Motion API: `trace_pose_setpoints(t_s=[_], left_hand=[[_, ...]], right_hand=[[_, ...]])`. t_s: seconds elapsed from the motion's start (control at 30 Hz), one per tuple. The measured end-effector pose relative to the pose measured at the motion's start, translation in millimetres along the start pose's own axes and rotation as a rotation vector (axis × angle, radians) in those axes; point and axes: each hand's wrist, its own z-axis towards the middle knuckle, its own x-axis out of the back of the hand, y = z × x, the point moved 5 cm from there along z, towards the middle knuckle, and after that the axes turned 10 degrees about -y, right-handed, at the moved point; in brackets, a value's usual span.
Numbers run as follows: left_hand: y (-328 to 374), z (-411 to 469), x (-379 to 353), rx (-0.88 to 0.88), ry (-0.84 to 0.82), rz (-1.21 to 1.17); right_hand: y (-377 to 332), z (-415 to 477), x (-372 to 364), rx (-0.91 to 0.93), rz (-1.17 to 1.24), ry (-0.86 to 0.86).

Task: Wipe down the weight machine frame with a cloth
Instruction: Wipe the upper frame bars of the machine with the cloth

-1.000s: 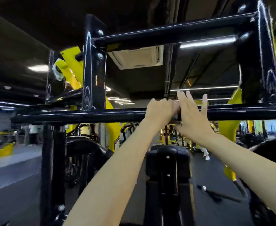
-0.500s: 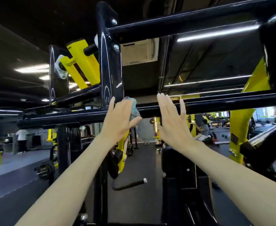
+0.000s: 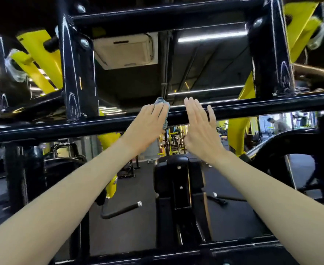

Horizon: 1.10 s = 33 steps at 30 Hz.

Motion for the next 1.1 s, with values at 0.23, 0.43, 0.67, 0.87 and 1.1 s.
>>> trace_pose_setpoints(t_s=[0.23,0.43,0.67,0.87,1.1], left_hand=[[101.7,91.1,16.4,-0.008,0.026,0.009],[183.5,159.2,36.5,0.038,0.211,0.038],[245.8,201.4,40.0,0.244,0.239,-0.001],[307.8,266.5,61.2,0.154,0.137,-0.126],[342.0,342.4,117.9,0.101,0.037,-0.52]], right_hand=[[105.2,-31.5,28.5,-0.047,0.03,0.078],[208.9,-58.5,49.9,-0.055,-0.004,0.079],[318.5,-57.8,70.9,-0.073,-0.01,0.045],[371.0,-74.0,68.6,-0.071,0.06,0.023],[424.1,-100.0,96.8,-0.051,-0.108,0.063]])
